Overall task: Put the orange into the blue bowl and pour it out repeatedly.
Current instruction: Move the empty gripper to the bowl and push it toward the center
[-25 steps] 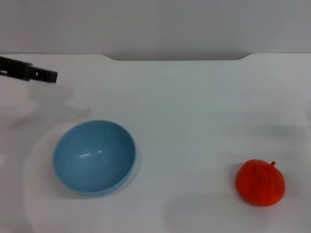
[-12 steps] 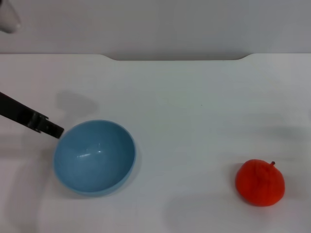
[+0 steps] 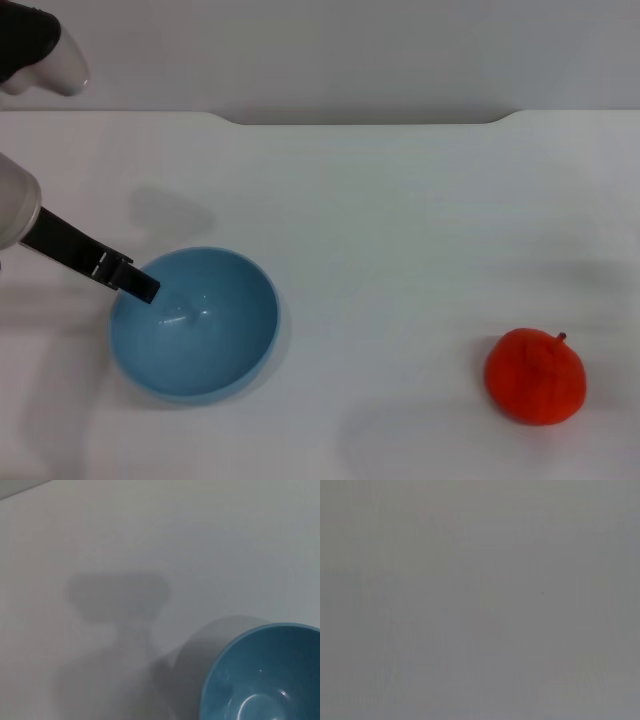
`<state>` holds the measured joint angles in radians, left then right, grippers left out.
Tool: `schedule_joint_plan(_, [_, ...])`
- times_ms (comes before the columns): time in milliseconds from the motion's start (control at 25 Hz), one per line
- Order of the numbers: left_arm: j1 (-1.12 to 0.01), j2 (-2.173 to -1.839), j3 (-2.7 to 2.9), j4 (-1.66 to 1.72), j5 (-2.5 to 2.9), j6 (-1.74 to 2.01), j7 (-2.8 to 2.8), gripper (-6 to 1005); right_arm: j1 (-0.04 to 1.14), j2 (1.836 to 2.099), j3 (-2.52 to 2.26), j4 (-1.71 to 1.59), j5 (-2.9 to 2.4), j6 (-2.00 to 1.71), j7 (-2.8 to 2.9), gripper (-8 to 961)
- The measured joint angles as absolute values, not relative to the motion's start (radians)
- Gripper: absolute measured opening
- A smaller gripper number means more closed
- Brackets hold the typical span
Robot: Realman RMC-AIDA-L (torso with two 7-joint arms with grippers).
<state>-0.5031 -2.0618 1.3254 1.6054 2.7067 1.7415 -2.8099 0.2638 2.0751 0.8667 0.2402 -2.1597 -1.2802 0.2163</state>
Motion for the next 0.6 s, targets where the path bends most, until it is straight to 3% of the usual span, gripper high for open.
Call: schedule_joint_plan(600, [-0.536,-2.06,1.348,1.392,2.703,1.59,-2.803,800,0.264,2.071,0.867,0.238,-2.16,-1.285,0.216,611])
